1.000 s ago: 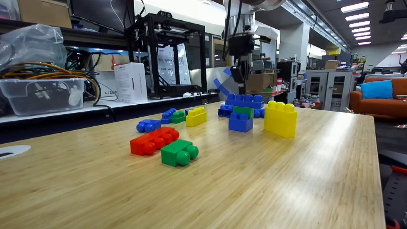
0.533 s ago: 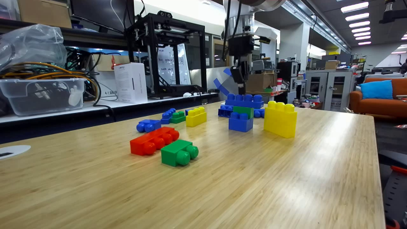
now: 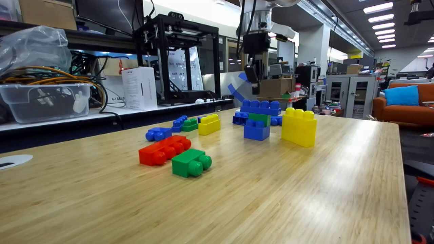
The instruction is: Place one block on top of the stacked blue and green blocks
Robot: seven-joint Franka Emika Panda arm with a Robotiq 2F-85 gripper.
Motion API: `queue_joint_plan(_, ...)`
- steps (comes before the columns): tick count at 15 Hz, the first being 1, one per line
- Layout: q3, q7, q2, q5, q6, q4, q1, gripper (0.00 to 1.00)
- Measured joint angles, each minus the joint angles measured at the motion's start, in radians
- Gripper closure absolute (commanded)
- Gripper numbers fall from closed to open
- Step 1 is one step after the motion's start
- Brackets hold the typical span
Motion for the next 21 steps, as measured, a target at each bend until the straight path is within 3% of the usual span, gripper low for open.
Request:
queue_joint_plan(7, 0.0, 0.016, -0.084, -0.001, -0.024, 0.017, 0.0, 1.0)
queue_joint_plan(8, 0.001, 0.018, -0.09, -0.002, -0.03, 0.019, 0.0, 0.74)
queue_joint_plan(10, 0.004, 0.019, -0.105, -0.009, -0.05, 0.024, 0.001, 0.67)
queue_joint_plan(19, 0.012, 0.019, -0.133, -0.03, -0.092, 0.036, 0.002, 0.04)
queue_joint_plan(21, 0.01, 0.019, -0.133, -0.021, -0.094, 0.036, 0.002, 0.0)
